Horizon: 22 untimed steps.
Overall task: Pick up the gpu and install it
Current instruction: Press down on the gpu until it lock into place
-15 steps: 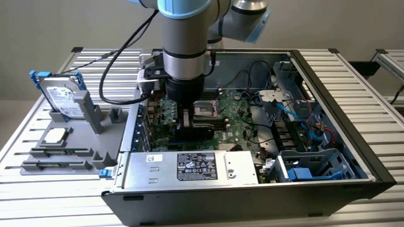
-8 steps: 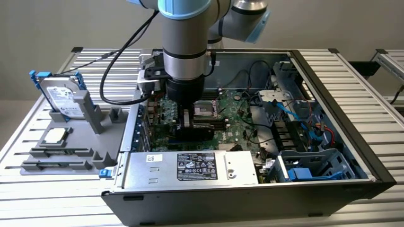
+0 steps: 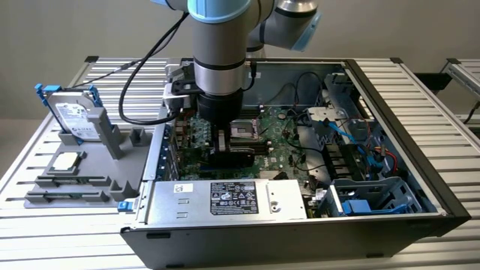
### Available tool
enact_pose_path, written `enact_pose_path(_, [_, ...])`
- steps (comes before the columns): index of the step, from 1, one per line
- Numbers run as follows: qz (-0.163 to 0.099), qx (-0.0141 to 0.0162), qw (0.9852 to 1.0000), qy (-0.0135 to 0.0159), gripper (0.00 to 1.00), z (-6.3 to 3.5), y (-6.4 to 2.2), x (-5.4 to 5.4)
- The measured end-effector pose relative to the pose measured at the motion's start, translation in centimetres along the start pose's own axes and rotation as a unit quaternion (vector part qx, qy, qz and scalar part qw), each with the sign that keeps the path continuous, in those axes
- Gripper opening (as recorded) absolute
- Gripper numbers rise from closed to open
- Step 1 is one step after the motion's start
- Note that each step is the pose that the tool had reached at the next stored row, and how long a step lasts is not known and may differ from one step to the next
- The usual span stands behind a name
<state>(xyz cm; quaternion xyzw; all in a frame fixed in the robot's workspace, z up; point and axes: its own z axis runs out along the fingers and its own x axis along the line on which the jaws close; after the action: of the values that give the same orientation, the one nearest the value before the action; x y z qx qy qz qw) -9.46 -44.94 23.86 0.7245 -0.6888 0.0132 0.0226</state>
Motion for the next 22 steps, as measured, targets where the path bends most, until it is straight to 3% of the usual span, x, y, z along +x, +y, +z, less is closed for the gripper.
enact_pose_path(19, [-0.001, 0.0000, 1.0000, 0.0000, 0.35, -0.01, 0.00, -0.03])
enact_pose_path(21, [-0.001, 0.0000, 1.0000, 0.0001, 0.41, -0.01, 0.00, -0.03])
enact_pose_path(22, [-0.001, 0.0000, 1.0000, 0.0001, 0.53, -0.01, 0.00, -0.03])
